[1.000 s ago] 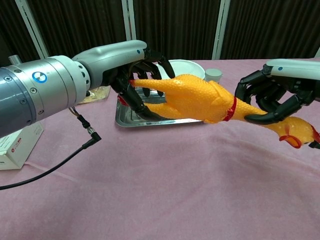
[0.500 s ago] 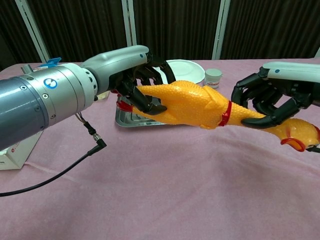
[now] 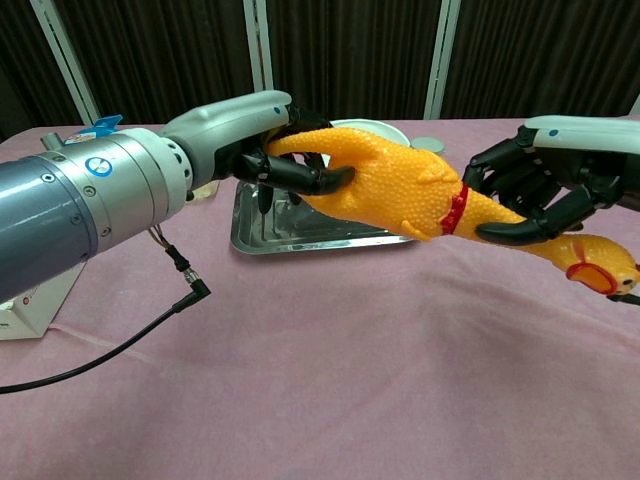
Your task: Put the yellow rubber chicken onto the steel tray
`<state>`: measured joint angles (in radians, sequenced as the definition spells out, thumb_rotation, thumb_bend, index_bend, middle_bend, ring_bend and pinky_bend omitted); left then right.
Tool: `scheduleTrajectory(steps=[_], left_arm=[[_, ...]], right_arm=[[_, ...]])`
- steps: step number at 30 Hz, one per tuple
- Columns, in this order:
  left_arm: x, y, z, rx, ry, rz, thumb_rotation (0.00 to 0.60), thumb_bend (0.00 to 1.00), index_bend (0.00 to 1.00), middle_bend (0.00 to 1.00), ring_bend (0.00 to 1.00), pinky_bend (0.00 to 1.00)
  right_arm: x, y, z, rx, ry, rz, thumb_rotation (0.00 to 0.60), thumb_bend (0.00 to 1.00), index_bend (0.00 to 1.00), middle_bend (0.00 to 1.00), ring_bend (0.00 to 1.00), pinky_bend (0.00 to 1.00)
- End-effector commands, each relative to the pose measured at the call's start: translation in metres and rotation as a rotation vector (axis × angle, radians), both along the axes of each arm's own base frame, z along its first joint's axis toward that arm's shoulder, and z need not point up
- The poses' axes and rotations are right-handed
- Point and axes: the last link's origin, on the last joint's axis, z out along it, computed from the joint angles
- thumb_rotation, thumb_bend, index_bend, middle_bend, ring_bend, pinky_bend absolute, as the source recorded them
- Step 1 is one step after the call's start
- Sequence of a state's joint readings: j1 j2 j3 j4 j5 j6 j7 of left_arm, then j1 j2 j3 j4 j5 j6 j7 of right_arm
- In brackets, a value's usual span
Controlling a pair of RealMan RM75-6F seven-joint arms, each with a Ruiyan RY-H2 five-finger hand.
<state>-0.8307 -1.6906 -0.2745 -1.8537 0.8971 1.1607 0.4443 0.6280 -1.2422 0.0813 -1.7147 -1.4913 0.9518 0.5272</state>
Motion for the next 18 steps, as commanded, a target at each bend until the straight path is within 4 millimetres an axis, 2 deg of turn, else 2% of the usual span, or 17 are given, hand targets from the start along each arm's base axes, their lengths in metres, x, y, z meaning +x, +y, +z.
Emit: scheduleTrajectory(steps=[1, 6, 12, 18], left_arm=[[-0.002, 0.000, 0.002, -0.010, -0.012, 0.009, 0.292, 0.10, 0.28, 0.42, 0.46, 0.59], [-0.005, 0.000, 0.009, -0.006, -0.010, -0.001, 0.199, 0.05, 0.21, 0.36, 0.42, 0.57], [-0.006, 0.001, 0.023, 0.039, 0.005, -0.021, 0.184, 0.04, 0.19, 0.33, 0.41, 0.57], [-0.009, 0.002, 0.027, 0.035, 0.033, -0.021, 0.155, 0.03, 0.17, 0.32, 0.40, 0.56]], right_arm=[[-0.001, -0.001, 0.000, 0.000, -0.007, -0.004, 0.600, 0.48, 0.94, 0.72, 0.74, 0.87], [-0.006, -0.006, -0.001, -0.019, 0.008, -0.008, 0.600, 0.48, 0.94, 0.72, 0.74, 0.87], [-0.012, -0.011, -0.002, -0.035, 0.015, -0.030, 0.600, 0.48, 0.94, 0.72, 0.74, 0.87], [-0.014, -0.015, -0.002, -0.037, 0.003, -0.042, 0.600, 0.48, 0.94, 0.72, 0.74, 0.87]])
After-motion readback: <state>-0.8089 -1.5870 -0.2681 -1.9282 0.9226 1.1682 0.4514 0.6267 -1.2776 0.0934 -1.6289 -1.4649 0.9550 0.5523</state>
